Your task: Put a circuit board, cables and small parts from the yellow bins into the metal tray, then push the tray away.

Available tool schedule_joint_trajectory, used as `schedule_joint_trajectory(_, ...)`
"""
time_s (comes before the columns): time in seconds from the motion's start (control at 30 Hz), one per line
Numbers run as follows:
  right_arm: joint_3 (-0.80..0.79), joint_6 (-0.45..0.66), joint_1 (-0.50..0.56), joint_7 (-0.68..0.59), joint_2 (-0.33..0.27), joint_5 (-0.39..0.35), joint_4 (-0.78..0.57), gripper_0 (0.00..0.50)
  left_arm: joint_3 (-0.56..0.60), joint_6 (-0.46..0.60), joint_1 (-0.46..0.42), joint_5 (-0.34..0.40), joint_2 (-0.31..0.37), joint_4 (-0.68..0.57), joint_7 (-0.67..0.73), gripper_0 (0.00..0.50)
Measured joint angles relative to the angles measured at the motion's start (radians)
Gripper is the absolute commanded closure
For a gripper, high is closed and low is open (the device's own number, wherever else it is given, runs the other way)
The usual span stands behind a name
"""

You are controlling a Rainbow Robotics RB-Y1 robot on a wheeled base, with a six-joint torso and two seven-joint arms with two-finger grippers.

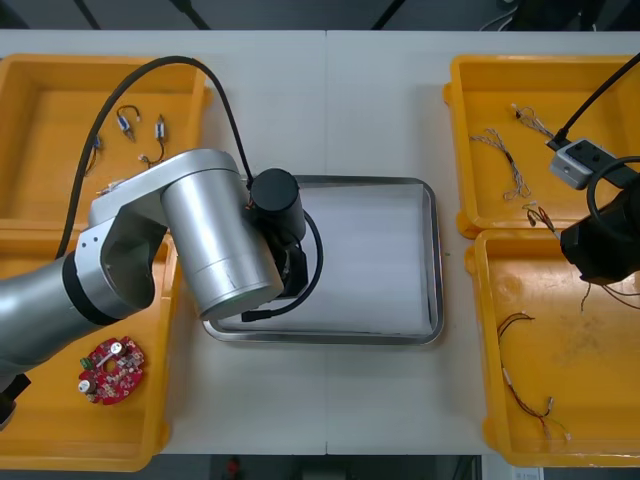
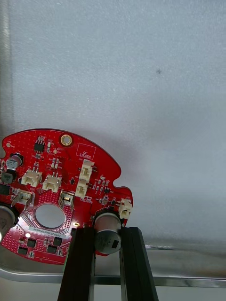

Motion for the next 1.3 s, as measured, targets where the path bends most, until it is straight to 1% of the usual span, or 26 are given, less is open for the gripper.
schedule_joint_trajectory(0.37, 0.000, 0.000, 0.000, 0.000, 0.000, 0.000, 0.000, 0.500, -0.044, -0.035, -0.004, -0.002, -0.012, 0.008, 0.011, 0.500)
schedule_joint_trajectory(0.53, 0.000, 0.000, 0.000, 0.000, 0.000, 0.000, 0.000, 0.500, -0.071, -0.065, -0.004, -0.028, -0.013, 0.012, 0.042, 0.500)
schedule_joint_trajectory(0.77, 0.000, 0.000, 0.000, 0.000, 0.000, 0.000, 0.000, 0.500, -0.096, -0.081, -0.004, -0.030, -0.013, 0.018, 0.054, 0.500)
schedule_joint_trajectory(0.9, 0.000, 0.000, 0.000, 0.000, 0.000, 0.000, 0.000, 0.500, -0.101, -0.088, -0.004, -0.030, -0.013, 0.028, 0.054, 0.495)
schedule_joint_trajectory(0.97, 0.000, 0.000, 0.000, 0.000, 0.000, 0.000, 0.000, 0.500, -0.102, -0.097, -0.004, -0.030, -0.013, 0.034, 0.054, 0.482)
schedule_joint_trajectory(1.0, 0.000, 0.000, 0.000, 0.000, 0.000, 0.000, 0.000, 0.500, -0.102, -0.104, -0.004, -0.030, -0.013, 0.037, 0.055, 0.442)
schedule_joint_trajectory(1.03, 0.000, 0.000, 0.000, 0.000, 0.000, 0.000, 0.000, 0.500, -0.102, -0.108, -0.004, -0.030, -0.013, 0.040, 0.056, 0.421)
schedule_joint_trajectory(1.07, 0.000, 0.000, 0.000, 0.000, 0.000, 0.000, 0.000, 0.500, -0.102, -0.109, -0.004, -0.030, -0.013, 0.042, 0.060, 0.368)
schedule_joint_trajectory(1.1, 0.000, 0.000, 0.000, 0.000, 0.000, 0.000, 0.000, 0.500, -0.102, -0.110, -0.004, -0.031, -0.013, 0.043, 0.063, 0.308)
schedule_joint_trajectory(1.13, 0.000, 0.000, 0.000, 0.000, 0.000, 0.000, 0.000, 0.500, -0.102, -0.111, -0.004, -0.032, -0.013, 0.044, 0.067, 0.218)
schedule_joint_trajectory(1.2, 0.000, 0.000, 0.000, 0.000, 0.000, 0.000, 0.000, 0.500, -0.102, -0.111, -0.004, -0.043, -0.013, 0.045, 0.080, 0.140)
schedule_joint_trajectory(1.23, 0.000, 0.000, 0.000, 0.000, 0.000, 0.000, 0.000, 0.500, -0.103, -0.111, -0.004, -0.052, -0.013, 0.045, 0.086, 0.116)
schedule_joint_trajectory(1.27, 0.000, 0.000, 0.000, 0.000, 0.000, 0.000, 0.000, 0.500, -0.103, -0.112, -0.004, -0.060, -0.013, 0.045, 0.092, 0.109)
schedule_joint_trajectory(1.3, 0.000, 0.000, 0.000, 0.000, 0.000, 0.000, 0.000, 0.500, -0.103, -0.112, -0.004, -0.066, -0.013, 0.046, 0.096, 0.083)
